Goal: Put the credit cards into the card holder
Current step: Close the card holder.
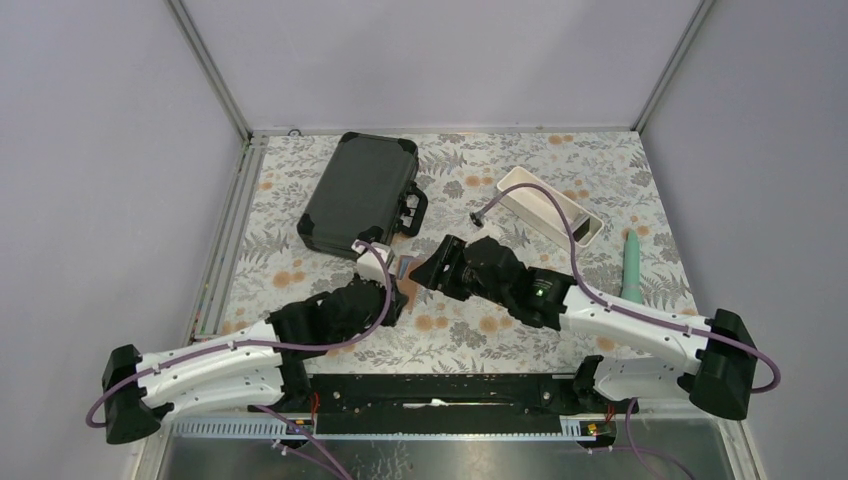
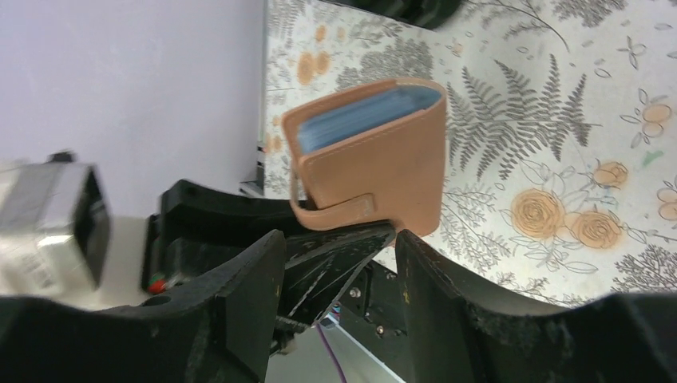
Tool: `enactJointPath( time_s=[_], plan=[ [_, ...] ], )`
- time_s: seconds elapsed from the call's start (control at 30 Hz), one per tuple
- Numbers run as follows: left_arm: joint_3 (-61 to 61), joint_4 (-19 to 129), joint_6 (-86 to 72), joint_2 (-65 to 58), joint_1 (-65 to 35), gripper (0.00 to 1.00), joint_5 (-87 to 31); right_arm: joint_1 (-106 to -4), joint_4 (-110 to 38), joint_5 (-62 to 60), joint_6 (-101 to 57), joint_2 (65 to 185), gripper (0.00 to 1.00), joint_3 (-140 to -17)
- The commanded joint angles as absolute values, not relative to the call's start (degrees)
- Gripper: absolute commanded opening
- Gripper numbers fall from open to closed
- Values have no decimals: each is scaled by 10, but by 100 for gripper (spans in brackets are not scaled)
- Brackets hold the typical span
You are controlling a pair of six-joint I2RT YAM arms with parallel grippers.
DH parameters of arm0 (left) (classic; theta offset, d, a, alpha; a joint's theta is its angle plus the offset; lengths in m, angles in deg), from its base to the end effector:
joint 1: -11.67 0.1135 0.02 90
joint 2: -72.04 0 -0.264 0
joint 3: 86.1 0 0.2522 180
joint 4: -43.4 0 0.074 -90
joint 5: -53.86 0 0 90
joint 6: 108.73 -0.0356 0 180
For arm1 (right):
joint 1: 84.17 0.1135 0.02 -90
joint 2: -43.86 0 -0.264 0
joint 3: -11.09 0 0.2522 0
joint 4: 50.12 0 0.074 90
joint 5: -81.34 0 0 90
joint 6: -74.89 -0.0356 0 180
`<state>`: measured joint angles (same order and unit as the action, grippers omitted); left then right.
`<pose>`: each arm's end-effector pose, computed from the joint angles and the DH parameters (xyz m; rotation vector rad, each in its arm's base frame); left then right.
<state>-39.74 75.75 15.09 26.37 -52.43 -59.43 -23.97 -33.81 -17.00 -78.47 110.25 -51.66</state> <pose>0.0906 -0.1544 0.2494 0.3180 2.1081 -0.6051 0.1380 0.2305 0.3021 0.1686 2.1395 1.2497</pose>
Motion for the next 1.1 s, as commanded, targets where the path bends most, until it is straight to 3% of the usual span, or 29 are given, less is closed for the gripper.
enactJointPath(
  time_s=[0.0,0.27,0.63,0.83,1.07],
  plan=[
    [-356,734,135,244,-548,0,-666,-224,-281,-212,-821,1138,60,-562],
    [-338,725,133,196,-579,0,-645,-219,-317,-231,-826,1148,68,-553],
    [-305,726,110,135,-636,1,-668,-219,-294,-269,-839,1170,68,-560],
    [-285,739,94,105,-658,5,-702,-219,-279,-274,-848,1177,55,-554],
    [-273,743,77,91,-668,15,-717,-219,-286,-288,-858,1167,18,-530]
  ],
)
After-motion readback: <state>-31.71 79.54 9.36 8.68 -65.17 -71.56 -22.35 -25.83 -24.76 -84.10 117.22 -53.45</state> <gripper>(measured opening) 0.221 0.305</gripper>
